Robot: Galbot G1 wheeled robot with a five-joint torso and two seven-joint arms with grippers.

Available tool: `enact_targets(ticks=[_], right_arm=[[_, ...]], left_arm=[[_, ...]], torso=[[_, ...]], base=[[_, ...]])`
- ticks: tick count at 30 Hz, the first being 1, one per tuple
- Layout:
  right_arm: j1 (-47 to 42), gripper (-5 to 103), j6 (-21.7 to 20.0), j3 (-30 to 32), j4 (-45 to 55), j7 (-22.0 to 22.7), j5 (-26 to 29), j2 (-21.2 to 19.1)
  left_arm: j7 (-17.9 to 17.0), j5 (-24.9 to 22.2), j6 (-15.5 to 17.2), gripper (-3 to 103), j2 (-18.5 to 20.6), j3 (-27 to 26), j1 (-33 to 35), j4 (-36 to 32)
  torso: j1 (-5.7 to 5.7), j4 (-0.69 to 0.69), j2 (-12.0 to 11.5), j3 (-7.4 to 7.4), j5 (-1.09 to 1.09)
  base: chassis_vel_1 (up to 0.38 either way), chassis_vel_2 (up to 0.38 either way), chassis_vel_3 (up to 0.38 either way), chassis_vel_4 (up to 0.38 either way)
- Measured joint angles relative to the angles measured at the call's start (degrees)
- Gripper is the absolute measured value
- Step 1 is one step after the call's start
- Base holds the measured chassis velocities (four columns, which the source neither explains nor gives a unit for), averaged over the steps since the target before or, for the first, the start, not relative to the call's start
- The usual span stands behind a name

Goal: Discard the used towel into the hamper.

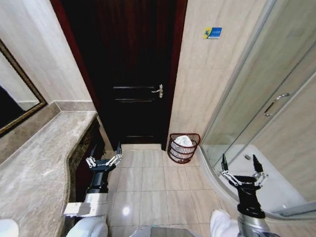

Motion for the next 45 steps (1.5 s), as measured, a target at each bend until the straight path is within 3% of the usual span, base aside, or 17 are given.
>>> enact_targets(ticks=[23, 31, 35, 42, 45], right_arm=[[-0.4, 100, 0.1, 0.3, -1.2, 3.4, 2.1, 0.3], [0.4, 100, -1.9, -0.4, -2.2, 12.7, 2.2, -0.4], [0.0, 100, -2.1, -0.4, -3.0, 13.7, 2.4, -0.9], [0.2, 100, -3.9, -0.5, -3.3, 20.1, 1.7, -0.5], [0.5, 100, -3.7, -0.2, -4.4, 20.8, 2.1, -0.6]], left_arm=[[0.0, 0.0, 0.0, 100, 0.0, 0.0, 0.0, 0.0], [0.0, 0.0, 0.0, 100, 0.0, 0.0, 0.0, 0.0], [0.0, 0.0, 0.0, 100, 0.0, 0.0, 0.0, 0.0], [0.0, 0.0, 0.0, 100, 0.0, 0.0, 0.0, 0.0], [0.0, 0.0, 0.0, 100, 0.0, 0.0, 0.0, 0.0]], torso=[[0.0, -0.01, 0.0, 0.0, -0.01], [0.0, 0.0, 0.0, 0.0, -0.01], [0.0, 0.0, 0.0, 0.0, 0.0], [0.0, 0.0, 0.0, 0.0, -0.01], [0.0, 0.0, 0.0, 0.0, -0.01]], base=[[-0.098, -0.1, -0.103, -0.107], [-0.126, -0.119, -0.121, -0.12], [-0.122, -0.112, -0.111, -0.121], [-0.128, -0.128, -0.134, -0.129], [-0.14, -0.13, -0.121, -0.124]])
